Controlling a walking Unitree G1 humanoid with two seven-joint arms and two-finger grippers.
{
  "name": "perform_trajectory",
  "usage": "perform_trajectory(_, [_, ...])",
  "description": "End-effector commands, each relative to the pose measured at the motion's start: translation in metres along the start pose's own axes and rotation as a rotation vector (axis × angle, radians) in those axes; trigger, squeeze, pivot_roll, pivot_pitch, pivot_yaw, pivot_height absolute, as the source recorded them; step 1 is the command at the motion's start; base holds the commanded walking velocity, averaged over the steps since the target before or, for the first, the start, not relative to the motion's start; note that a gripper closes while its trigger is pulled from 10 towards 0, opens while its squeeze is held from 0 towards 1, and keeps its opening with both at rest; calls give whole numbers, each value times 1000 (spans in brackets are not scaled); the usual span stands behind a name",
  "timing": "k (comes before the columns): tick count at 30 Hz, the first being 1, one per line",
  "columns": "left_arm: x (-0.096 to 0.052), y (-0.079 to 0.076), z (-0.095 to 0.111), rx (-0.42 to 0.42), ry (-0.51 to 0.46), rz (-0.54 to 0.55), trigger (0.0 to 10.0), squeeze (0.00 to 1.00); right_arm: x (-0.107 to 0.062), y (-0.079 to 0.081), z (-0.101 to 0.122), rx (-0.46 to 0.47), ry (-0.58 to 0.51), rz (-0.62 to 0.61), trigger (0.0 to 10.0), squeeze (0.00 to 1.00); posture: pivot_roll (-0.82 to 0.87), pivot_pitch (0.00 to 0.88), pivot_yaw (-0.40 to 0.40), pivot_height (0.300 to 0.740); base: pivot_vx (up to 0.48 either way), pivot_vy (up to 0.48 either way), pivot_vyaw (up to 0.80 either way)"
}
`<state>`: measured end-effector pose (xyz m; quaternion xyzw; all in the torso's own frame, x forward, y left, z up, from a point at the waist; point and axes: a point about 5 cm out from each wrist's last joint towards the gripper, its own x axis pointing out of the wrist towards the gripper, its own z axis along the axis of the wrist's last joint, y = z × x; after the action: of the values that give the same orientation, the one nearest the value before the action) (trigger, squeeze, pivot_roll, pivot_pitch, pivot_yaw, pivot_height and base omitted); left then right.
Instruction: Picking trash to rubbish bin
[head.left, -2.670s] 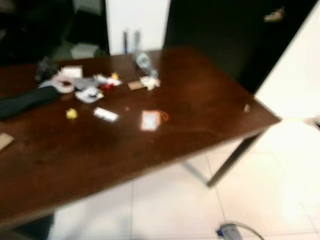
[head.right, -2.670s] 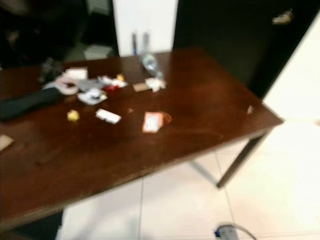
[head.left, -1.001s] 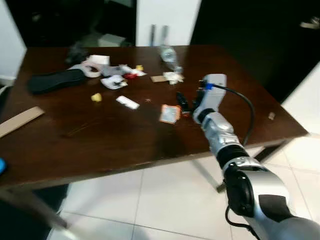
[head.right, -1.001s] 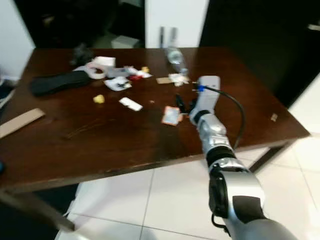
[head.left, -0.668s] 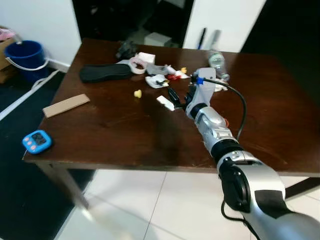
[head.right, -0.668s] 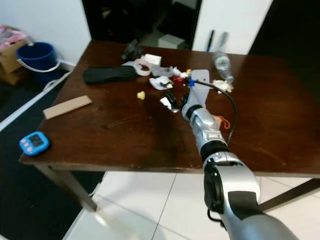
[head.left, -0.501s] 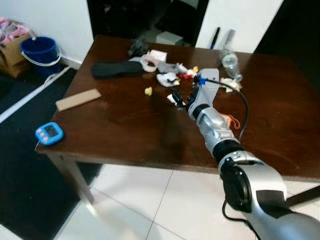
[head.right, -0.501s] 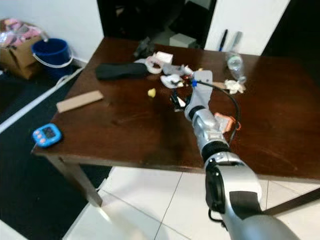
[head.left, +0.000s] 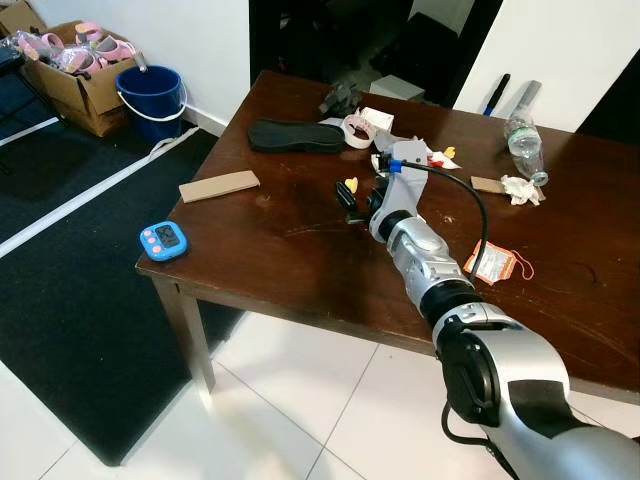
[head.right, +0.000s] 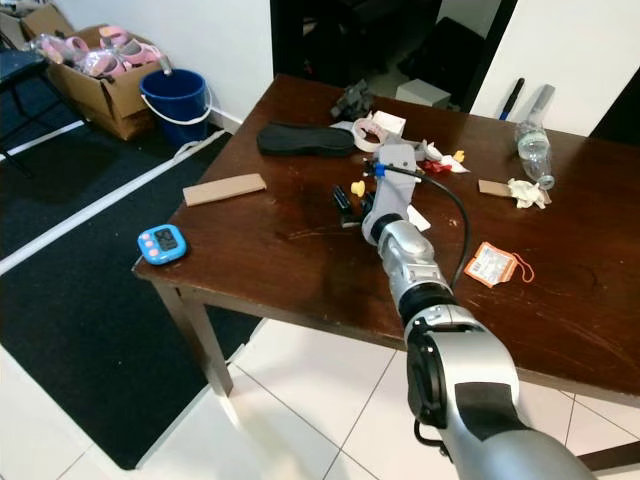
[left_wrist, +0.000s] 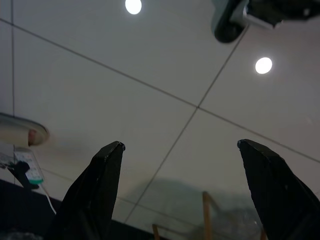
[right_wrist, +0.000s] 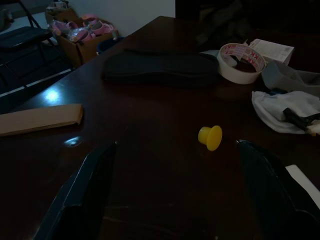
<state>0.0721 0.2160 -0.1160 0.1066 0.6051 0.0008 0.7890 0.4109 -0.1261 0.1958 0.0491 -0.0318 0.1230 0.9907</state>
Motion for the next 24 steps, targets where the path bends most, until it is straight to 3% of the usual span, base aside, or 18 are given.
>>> perform_trajectory(1, [0,-5,-5,9,22,-11,10000,0,-3,-5,-5,2,12,-14,10000,0,212,144,-109,740,0,0,788])
perform_trajectory(16, [1,-5,5,42,4,-22,10000,0,-7,-16,-5,16,-2,-51,10000,0,183,132,-91,740,0,0,788])
perform_trajectory(19, [1,-5,6,74,5,-35,10000,0,-7,-17,-4,16,-5,-53,10000,0,184,131,-91,740,0,-480,788])
perform_trajectory(24, [1,-1,7,38,-2,1,10000,0,-6,-18,-2,22,-15,-54,10000,0,183,126,-91,740,0,-189,788])
